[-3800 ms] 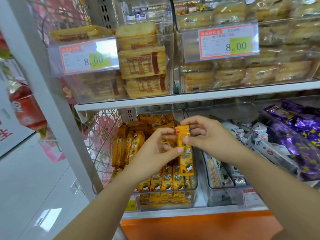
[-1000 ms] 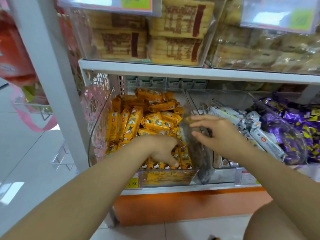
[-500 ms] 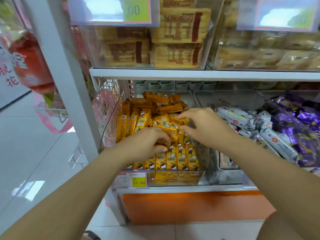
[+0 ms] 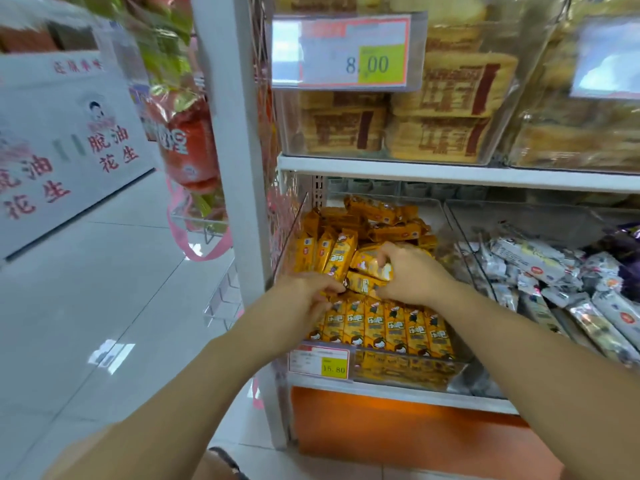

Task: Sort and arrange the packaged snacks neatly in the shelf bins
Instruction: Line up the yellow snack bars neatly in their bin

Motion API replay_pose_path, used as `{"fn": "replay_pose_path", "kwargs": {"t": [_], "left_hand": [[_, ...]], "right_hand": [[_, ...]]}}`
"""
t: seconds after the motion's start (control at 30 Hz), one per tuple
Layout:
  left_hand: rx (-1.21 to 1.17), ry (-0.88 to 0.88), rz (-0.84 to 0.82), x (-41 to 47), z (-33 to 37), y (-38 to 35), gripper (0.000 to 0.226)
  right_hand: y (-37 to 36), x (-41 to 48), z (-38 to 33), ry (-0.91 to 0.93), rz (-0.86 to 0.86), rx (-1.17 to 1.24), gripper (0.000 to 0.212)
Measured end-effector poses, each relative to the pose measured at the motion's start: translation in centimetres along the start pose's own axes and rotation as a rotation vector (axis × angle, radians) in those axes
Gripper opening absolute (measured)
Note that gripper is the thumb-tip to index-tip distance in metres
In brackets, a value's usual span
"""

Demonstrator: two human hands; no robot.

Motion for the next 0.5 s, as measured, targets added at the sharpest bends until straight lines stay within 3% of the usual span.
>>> {"fn": "replay_pose_path", "kwargs": {"t": [0.07,0.3,0.5], "left_hand": [[-0.016,0.008,0.0,0.2,0.1,-0.1,0.031],[0.047,0.023,-0.024,1.8,0.9,-0.8,0.033],[0.33,-0.11,-0.095,5.9,2.1,-3.8,0.045]], "right_hand": [[0.8,0.1,-0.1,0.002,0.016,0.051,0.04],[0.8,-0.1,0.0,-0.025,-0.18,0.133,0.041],[1.9,-2.5,0.1,-0.047,-0.03,0.061,0.034]]}}
Point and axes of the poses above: each hand's wrist, its own x-axis towards the middle knuckle, its own y-axis out of the back of the hand, z = x × y, the point moved 2 cm from there along x, towards the middle knuckle, and after that the axes turned 8 degrees about y, right-handed, at the moved point
